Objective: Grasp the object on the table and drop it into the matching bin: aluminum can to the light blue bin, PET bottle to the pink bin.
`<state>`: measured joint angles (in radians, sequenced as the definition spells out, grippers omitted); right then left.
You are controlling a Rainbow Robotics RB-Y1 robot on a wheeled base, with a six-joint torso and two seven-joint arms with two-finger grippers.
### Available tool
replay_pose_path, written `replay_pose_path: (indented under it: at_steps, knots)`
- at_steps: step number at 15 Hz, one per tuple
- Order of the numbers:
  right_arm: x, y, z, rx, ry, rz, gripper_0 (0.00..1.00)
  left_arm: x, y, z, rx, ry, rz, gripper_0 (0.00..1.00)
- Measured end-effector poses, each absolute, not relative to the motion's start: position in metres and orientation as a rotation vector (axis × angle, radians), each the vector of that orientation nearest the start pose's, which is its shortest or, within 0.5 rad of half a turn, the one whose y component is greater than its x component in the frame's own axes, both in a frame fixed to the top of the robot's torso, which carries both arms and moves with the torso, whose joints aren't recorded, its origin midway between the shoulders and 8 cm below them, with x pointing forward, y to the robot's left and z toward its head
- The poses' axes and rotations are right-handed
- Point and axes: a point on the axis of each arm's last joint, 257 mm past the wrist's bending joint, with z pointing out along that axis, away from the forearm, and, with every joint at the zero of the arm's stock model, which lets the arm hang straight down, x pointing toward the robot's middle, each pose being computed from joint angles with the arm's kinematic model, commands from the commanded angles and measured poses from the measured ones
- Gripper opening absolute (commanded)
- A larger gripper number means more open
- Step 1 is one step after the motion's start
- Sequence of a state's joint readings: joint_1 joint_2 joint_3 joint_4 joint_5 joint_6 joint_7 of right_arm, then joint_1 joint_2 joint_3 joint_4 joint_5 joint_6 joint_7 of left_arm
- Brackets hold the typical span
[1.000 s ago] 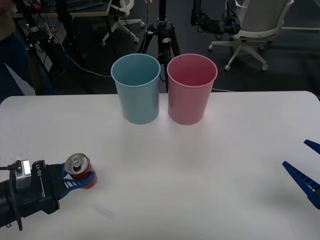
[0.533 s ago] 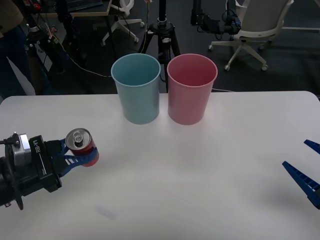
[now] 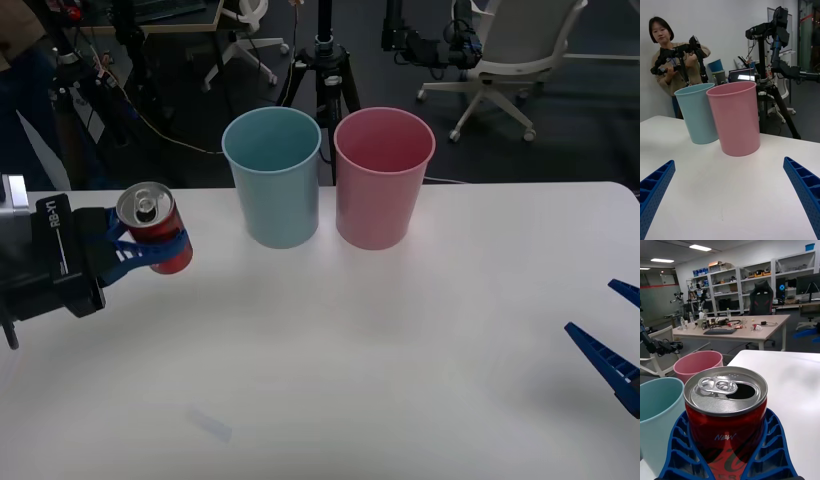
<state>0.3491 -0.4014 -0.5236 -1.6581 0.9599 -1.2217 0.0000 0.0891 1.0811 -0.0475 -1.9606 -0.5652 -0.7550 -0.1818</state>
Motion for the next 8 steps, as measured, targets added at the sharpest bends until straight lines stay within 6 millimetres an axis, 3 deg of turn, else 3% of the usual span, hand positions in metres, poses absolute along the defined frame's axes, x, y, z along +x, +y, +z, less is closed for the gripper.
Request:
replay_pose_path:
  at_steps: [3, 8]
  knots:
    - [0.342, -0.330, -0.169, -0.465, 1.441, 0.567, 1.00, 0.399, 0.171, -0.020, 0.988, 1.243, -0.658, 0.00]
    - [0.342, -0.330, -0.169, -0.465, 1.441, 0.567, 1.00, 0.436, 0.158, 0.002, 1.008, 1.245, -0.643, 0.00]
